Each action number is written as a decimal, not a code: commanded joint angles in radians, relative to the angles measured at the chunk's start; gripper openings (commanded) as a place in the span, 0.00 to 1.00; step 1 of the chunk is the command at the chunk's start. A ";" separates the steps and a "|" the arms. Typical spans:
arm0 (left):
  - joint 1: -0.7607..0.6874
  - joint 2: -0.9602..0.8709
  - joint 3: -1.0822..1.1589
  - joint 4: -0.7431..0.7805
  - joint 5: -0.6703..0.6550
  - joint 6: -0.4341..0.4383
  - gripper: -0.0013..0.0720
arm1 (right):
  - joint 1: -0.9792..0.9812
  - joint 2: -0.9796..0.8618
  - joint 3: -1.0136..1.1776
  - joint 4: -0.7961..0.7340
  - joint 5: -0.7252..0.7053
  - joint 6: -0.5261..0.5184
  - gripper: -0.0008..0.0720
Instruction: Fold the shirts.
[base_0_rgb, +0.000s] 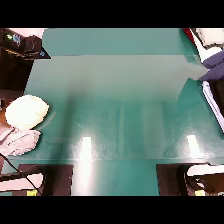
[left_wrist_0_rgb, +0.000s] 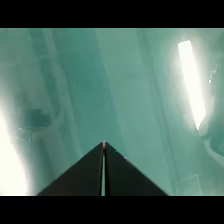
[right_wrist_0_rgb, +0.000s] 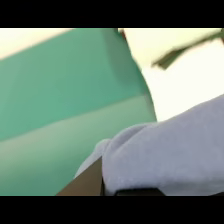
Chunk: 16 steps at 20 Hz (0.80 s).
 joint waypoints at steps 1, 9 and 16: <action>0.000 0.000 0.000 0.000 -0.020 0.002 0.06 | -0.023 0.042 0.001 0.003 -0.006 -0.016 0.03; 0.000 0.000 0.000 -0.001 -0.024 0.029 0.06 | -0.102 0.084 0.000 -0.321 0.308 0.172 0.03; 0.000 0.000 0.000 -0.001 -0.027 0.056 0.06 | -0.188 0.084 0.000 -0.674 0.652 0.375 0.05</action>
